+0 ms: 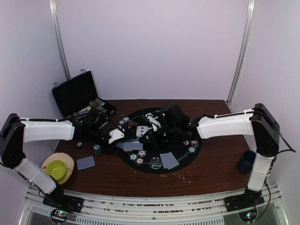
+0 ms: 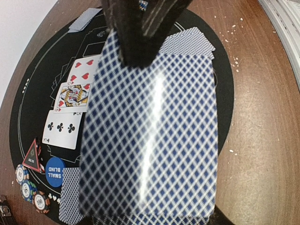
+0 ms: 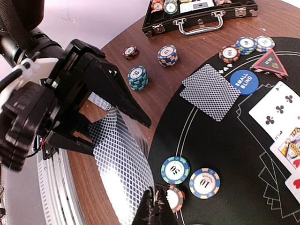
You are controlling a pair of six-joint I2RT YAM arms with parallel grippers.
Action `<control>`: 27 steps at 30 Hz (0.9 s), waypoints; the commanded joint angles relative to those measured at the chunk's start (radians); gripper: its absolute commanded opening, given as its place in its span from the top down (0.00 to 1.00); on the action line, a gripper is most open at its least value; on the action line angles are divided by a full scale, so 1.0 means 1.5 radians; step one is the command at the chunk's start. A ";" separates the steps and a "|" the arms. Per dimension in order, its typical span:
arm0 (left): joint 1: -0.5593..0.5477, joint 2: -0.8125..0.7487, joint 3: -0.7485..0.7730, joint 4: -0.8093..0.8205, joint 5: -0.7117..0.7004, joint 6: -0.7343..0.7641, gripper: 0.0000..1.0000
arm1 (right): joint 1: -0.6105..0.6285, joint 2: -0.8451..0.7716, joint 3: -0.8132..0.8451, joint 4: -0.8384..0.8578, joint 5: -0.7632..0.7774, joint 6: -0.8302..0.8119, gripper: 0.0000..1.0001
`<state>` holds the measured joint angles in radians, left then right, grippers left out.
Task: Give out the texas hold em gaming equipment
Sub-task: Pick up the poker card from the face-down deck piles.
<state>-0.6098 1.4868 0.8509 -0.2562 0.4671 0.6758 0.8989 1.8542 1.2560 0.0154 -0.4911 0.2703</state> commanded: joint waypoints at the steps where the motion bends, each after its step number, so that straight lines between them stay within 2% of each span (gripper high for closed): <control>1: 0.000 -0.003 0.005 0.021 0.013 0.000 0.47 | -0.013 -0.064 -0.054 0.024 0.009 0.023 1.00; 9: 0.000 0.002 0.007 0.025 0.007 -0.005 0.47 | -0.030 -0.170 -0.176 0.115 0.060 0.074 1.00; 15: 0.001 0.003 0.007 0.027 0.005 -0.007 0.47 | -0.047 -0.212 -0.233 0.185 0.124 0.133 1.00; 27: 0.000 -0.001 0.005 0.027 0.007 -0.006 0.47 | -0.051 -0.194 -0.292 0.268 0.449 0.294 1.00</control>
<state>-0.6098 1.4872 0.8509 -0.2554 0.4667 0.6735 0.8288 1.5429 0.8341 0.3424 -0.0299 0.6109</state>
